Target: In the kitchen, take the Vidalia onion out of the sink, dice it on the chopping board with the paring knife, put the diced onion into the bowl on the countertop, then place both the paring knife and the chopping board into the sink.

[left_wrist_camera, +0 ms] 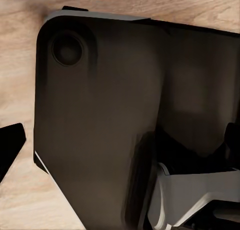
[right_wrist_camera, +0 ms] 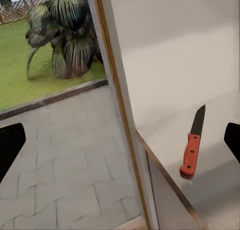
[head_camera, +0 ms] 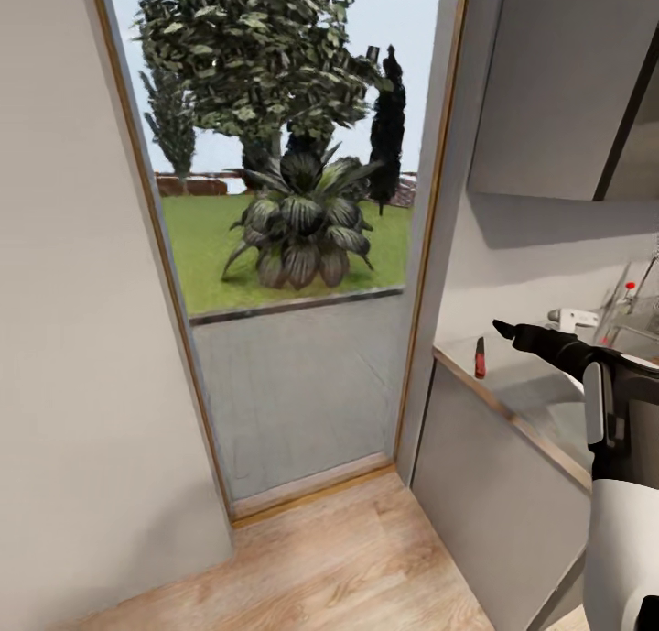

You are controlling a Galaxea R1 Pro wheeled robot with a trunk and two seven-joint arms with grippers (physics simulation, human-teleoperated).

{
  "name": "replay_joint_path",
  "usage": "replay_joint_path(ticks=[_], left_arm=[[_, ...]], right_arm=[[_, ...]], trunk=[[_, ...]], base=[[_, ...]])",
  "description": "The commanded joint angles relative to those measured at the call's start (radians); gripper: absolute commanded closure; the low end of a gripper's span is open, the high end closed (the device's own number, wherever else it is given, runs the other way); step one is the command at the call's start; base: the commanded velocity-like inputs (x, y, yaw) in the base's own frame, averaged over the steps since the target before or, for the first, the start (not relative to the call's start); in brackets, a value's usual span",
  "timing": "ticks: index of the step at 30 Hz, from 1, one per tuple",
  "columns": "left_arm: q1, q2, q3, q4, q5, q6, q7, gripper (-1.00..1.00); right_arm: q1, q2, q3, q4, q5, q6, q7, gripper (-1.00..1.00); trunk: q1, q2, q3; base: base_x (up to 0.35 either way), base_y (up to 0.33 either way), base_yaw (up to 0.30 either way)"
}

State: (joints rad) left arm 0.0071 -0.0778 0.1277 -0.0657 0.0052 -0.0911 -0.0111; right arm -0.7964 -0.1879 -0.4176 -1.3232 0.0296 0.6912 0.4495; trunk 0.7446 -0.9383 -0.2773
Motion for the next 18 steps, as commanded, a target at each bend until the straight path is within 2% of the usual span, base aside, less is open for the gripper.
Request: replay_joint_path(ticks=[1, 5, 12, 15, 18], left_arm=[[0.001, 0.000, 0.006, -0.002, 0.000, -0.001, -0.001, -1.00], [0.001, 0.000, 0.006, -0.002, 0.000, -0.001, -0.001, -1.00], [0.001, 0.000, 0.004, -0.002, 0.000, -0.001, -0.001, -1.00], [0.001, 0.000, 0.005, -0.002, 0.000, -0.001, -0.001, -1.00], [0.001, 0.000, 0.005, -0.002, 0.001, -0.001, -0.001, -1.00]], right_arm=[[-0.001, 0.001, -0.001, 0.000, 0.004, 0.005, 0.006, -1.00], [-0.001, 0.005, -0.001, 0.002, 0.022, 0.005, 0.005, -1.00], [-0.001, 0.009, 0.002, 0.004, 0.029, 0.005, 0.004, -1.00], [-0.001, 0.010, 0.037, 0.018, 0.034, 0.008, -0.050, -1.00], [-0.001, 0.010, 0.118, 0.060, 0.035, 0.009, -0.176, -1.00]], trunk=[[0.001, -0.001, -0.001], [0.001, -0.001, -0.001], [0.001, -0.001, -0.001], [0.001, -0.001, -0.001], [0.001, -0.001, -0.001]], base=[[0.256, 0.269, -0.203], [0.277, 0.251, -0.117], [0.285, 0.192, -0.021], [0.243, 0.112, -0.001], [0.103, 0.047, 0.000]])
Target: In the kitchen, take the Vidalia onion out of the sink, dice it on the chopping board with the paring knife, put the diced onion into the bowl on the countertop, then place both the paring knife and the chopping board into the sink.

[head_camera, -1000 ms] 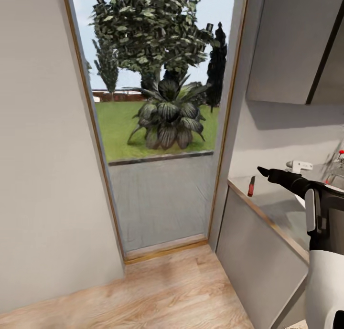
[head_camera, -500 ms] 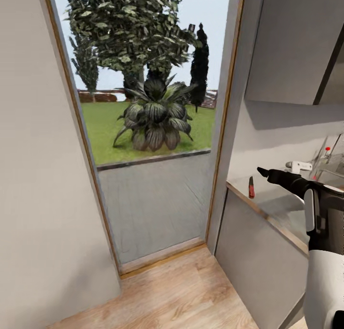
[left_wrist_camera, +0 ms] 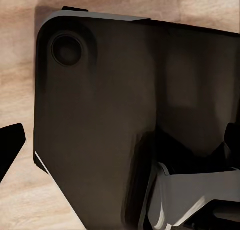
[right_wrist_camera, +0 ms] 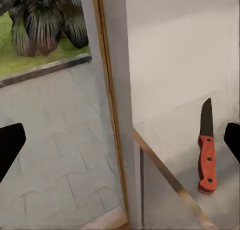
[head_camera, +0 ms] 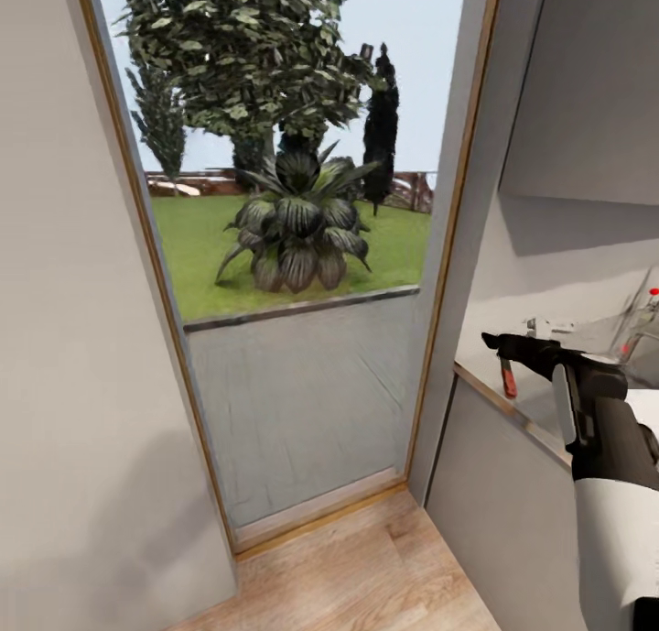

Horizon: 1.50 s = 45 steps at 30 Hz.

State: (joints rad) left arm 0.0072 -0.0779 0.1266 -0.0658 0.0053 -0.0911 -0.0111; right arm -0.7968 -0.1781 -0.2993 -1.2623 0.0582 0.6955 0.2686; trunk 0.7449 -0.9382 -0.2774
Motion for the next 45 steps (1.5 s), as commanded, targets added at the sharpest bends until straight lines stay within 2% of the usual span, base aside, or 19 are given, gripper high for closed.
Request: replay_joint_path(ticks=[1, 5, 9, 12, 17, 24, 27, 31, 33, 45], left_arm=[[0.000, 0.000, 0.006, -0.002, 0.001, -0.001, -0.001, -1.00], [0.000, 0.000, 0.006, -0.002, 0.000, -0.001, -0.001, -1.00], [0.000, 0.000, 0.005, -0.002, 0.000, -0.001, -0.001, -1.00], [0.000, 0.000, 0.005, -0.002, 0.000, -0.001, -0.001, -1.00], [0.000, 0.000, 0.006, -0.002, 0.000, -0.001, -0.001, -1.00], [0.000, 0.000, 0.006, -0.002, 0.000, -0.001, -0.001, -1.00], [0.000, 0.000, 0.007, -0.002, 0.000, -0.001, -0.001, -1.00], [0.000, 0.000, 0.007, -0.002, 0.000, -0.001, -0.001, -1.00], [0.000, 0.000, 0.007, -0.002, 0.000, -0.001, -0.001, -1.00], [0.000, -0.001, 0.006, -0.002, 0.000, -0.001, -0.001, -1.00]], right_arm=[[-0.001, 0.000, 0.051, 0.015, 0.006, 0.004, -0.074, -1.00], [-0.001, 0.000, 0.118, 0.029, 0.003, 0.004, -0.193, -1.00], [-0.001, 0.000, 0.131, 0.034, 0.002, 0.006, -0.229, -1.00], [-0.001, 0.000, 0.120, 0.035, 0.002, 0.015, -0.267, -1.00], [-0.001, 0.000, 0.086, 0.035, 0.002, 0.017, -0.274, -1.00], [-0.001, 0.000, 0.078, 0.034, 0.002, 0.019, -0.275, -1.00], [-0.001, 0.000, 0.077, 0.034, 0.002, 0.110, -0.277, -1.00], [-0.001, 0.000, 0.078, 0.024, 0.000, 0.287, -0.276, -1.00], [-0.001, 0.000, 0.078, 0.017, 0.001, 0.340, -0.277, -1.00], [-0.002, -0.008, 0.079, 0.012, 0.007, 0.352, -0.280, -1.00]], trunk=[[0.000, -0.001, -0.001], [0.000, -0.001, -0.001], [0.000, -0.001, -0.001], [0.000, -0.001, -0.001], [0.000, -0.001, -0.001], [0.000, -0.001, -0.001], [0.000, -0.001, -0.001], [0.000, -0.001, -0.001], [0.000, -0.001, -0.001], [0.000, -0.001, -0.001]], base=[[0.035, 0.016, 0.000], [0.016, 0.007, 0.000], [0.003, 0.001, 0.000], [0.000, 0.000, 0.000], [0.000, 0.000, 0.000], [0.000, 0.000, 0.000], [0.000, 0.000, 0.000], [0.000, 0.000, 0.000], [0.000, 0.000, 0.000], [0.000, 0.000, 0.000]])
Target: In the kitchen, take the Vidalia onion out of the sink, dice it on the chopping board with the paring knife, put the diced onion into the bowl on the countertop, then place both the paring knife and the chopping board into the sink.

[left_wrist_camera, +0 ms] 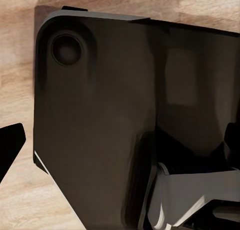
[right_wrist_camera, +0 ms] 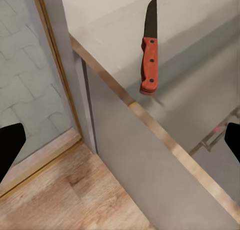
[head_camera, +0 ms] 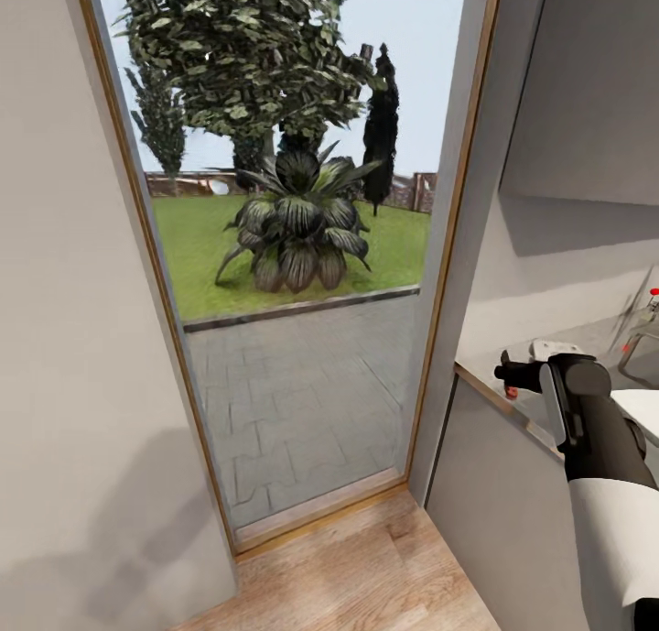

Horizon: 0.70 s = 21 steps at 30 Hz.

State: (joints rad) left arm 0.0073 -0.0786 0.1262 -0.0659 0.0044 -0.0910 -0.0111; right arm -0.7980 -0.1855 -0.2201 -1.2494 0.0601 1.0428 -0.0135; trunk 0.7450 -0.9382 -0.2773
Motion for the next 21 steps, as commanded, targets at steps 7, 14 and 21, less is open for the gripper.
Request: replay_joint_path(ticks=[7, 14, 21], left_arm=[[0.000, -0.002, 0.006, -0.002, 0.000, -0.001, -0.001, -1.00], [0.000, -0.003, 0.006, -0.002, 0.000, -0.001, -0.001, -1.00], [0.000, -0.003, 0.006, -0.002, 0.000, -0.001, -0.001, -1.00]], right_arm=[[-0.004, -0.005, -0.001, 0.017, 0.004, 0.004, 0.001, -1.00], [-0.050, -0.007, -0.001, 0.146, 0.004, 0.004, -0.005, -1.00], [-0.087, -0.012, -0.001, 0.227, 0.004, 0.004, -0.009, -1.00]], trunk=[[0.000, -0.001, -0.001], [0.000, -0.001, -0.001], [0.000, -0.001, -0.001]], base=[[0.000, 0.000, 0.000], [0.000, 0.000, 0.000], [0.000, 0.000, 0.000]])
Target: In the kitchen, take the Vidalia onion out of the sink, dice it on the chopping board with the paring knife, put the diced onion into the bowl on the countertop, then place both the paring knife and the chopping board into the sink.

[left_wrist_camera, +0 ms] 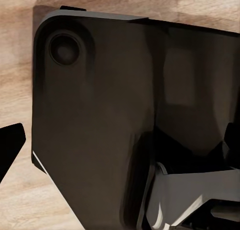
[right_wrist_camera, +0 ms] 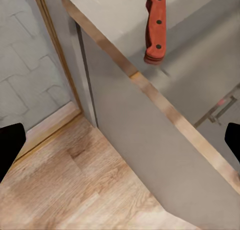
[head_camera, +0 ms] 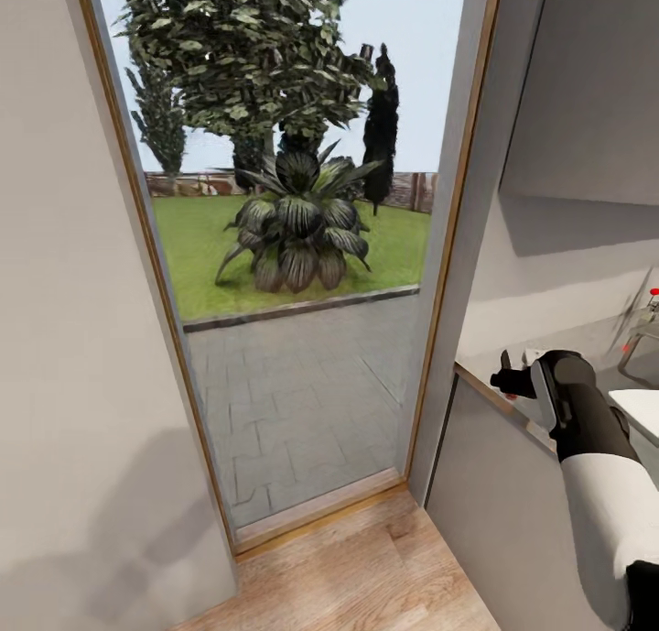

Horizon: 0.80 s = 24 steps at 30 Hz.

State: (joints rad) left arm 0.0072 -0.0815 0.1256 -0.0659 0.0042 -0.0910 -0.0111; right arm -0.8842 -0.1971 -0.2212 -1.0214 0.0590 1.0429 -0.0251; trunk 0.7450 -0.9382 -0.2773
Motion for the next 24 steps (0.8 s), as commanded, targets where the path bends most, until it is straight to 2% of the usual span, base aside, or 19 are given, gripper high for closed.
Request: replay_joint_path(ticks=[1, 17, 24], left_arm=[[0.000, -0.001, 0.006, -0.002, 0.000, -0.001, -0.001, -1.00], [0.000, -0.006, 0.006, -0.002, 0.001, -0.001, -0.001, -1.00], [0.000, -0.006, 0.006, -0.002, 0.001, -0.001, -0.001, -1.00]], right_arm=[[-0.002, 0.000, 0.000, 0.002, 0.005, 0.004, 0.002, -1.00], [-0.007, -0.001, 0.000, -0.019, 0.005, 0.004, 0.001, -1.00], [-0.007, -0.006, 0.000, -0.023, 0.005, 0.004, 0.001, -1.00]], trunk=[[0.000, -0.001, -0.001], [0.000, -0.001, -0.001], [0.000, -0.001, -0.001]], base=[[0.000, 0.000, 0.000], [0.000, 0.000, 0.000], [0.202, 0.000, 0.000]])
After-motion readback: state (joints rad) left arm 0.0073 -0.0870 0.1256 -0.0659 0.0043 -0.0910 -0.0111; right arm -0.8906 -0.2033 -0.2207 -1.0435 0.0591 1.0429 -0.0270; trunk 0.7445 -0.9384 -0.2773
